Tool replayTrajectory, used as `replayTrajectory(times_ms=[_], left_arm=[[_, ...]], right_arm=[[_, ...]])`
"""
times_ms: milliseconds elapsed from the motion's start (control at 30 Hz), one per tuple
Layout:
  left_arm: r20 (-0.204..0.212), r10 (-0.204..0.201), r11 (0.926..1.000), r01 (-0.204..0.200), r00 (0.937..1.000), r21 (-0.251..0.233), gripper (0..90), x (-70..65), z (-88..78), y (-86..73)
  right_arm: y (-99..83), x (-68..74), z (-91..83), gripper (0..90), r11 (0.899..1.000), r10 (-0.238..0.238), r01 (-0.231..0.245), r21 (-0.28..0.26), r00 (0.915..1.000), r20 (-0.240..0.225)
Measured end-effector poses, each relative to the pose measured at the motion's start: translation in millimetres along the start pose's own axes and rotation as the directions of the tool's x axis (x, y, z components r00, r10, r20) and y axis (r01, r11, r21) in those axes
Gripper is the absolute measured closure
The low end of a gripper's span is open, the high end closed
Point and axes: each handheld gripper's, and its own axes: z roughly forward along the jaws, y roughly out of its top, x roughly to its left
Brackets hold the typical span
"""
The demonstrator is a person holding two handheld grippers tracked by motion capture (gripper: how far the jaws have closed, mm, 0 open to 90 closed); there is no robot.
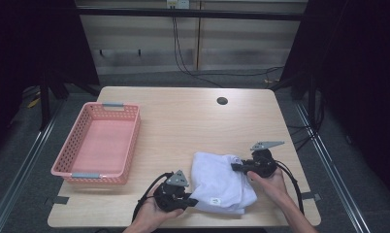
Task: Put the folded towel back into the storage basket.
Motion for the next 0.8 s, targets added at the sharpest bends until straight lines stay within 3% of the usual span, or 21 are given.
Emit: replayTrajectory(times_ms=[133, 200, 500, 667, 800], left_arm=[[0.002, 0.011, 0.9999, -0.011, 0.9999, 0.003, 77.9, 2.8, -1.7, 1.7], [0.002, -0.003, 0.9998, 0.003, 1.0, -0.02, 77.9, 2.2, -2.8, 3.2], [0.006, -0.007, 0.9991, 0.007, 1.0, -0.041, 77.9, 4.4, -10.7, 9.7], [0.003, -0.003, 0.9987, 0.003, 1.0, -0.051, 78.0, 3.7, -12.6, 15.1], [-0.003, 0.005, 0.9978, -0.005, 1.0, -0.066, 78.0, 4.2, -18.0, 21.1]], right_arm=[[2.7, -0.4, 1.9, 72.2, 1.0, -0.004, 0.004, 0.006, 1.0, 0.001], [5.4, -1.3, 1.8, 72.3, 1.0, -0.001, 0.001, 0.004, 1.0, -0.001], [10.8, -3.7, -3.4, 72.4, 1.0, 0.007, -0.008, -0.013, 0.9999, -0.007], [13.7, -5.4, -7.7, 72.5, 1.0, 0.005, -0.005, -0.026, 1.0, -0.009], [25.9, -5.7, -15.9, 72.7, 0.998, -0.003, 0.002, -0.062, 1.0, -0.008]])
